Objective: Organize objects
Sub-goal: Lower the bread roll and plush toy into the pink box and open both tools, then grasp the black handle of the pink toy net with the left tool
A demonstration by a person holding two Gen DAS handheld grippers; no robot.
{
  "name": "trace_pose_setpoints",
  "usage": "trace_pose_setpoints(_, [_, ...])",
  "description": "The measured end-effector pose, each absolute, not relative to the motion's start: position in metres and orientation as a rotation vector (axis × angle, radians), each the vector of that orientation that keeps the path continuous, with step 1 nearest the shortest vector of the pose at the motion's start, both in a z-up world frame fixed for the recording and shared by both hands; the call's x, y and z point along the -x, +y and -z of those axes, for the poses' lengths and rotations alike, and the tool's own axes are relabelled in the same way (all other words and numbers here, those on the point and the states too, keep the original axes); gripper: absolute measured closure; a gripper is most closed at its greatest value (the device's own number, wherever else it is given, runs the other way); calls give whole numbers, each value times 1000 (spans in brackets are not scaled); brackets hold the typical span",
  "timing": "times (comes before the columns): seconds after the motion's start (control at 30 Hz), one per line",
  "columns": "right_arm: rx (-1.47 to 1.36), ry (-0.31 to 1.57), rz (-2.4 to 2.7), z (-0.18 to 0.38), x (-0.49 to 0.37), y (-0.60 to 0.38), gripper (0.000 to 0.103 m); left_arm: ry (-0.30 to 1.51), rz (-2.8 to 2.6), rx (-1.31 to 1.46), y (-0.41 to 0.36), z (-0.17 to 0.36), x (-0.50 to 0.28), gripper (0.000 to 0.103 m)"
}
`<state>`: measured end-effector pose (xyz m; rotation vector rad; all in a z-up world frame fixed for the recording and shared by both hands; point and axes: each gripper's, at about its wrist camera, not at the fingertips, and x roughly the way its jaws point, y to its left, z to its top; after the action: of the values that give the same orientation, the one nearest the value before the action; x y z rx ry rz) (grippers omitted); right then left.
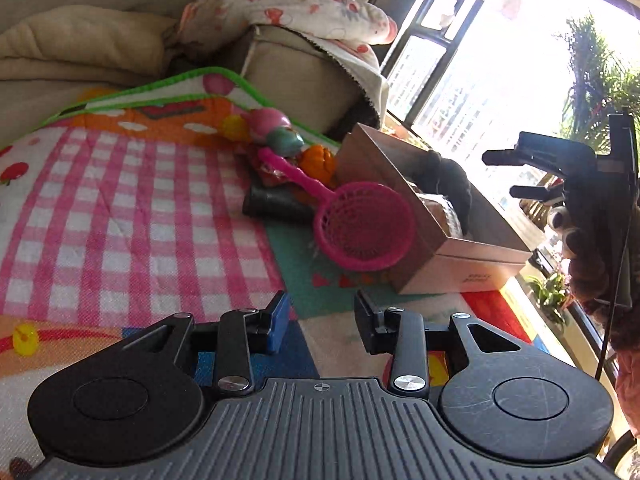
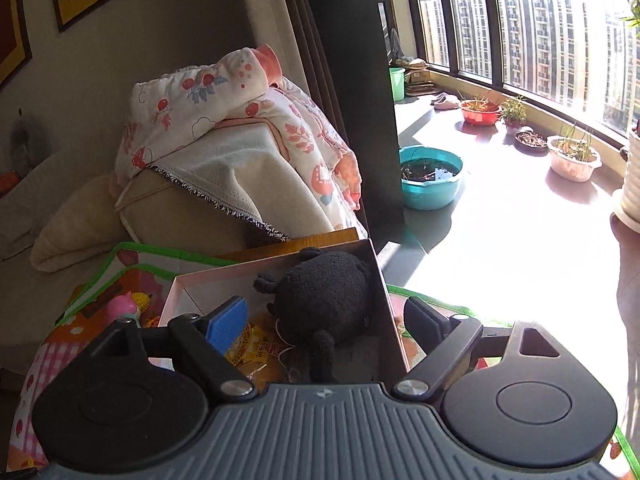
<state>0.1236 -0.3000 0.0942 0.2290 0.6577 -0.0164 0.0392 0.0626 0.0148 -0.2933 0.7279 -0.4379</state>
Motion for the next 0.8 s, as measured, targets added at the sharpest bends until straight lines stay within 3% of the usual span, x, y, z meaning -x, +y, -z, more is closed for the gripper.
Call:
trace_pose_setpoints(0.2, [-98, 606, -50, -78, -54, -276, 16, 688, 435, 204, 47, -19, -45, 64])
trace_pose_setpoints(0.33, [-14, 599, -108, -57, -16, -255, 6, 589, 449, -58, 30, -32, -55, 64])
trace_pose_setpoints(0.47, [-15, 655, -197, -35, 1, -239, 5, 538, 466, -318, 17, -39, -79, 63])
trace_pose_setpoints(0.8, [-122, 754, -271, -8, 1, -240, 4, 736, 653, -605, 0, -21, -153, 58])
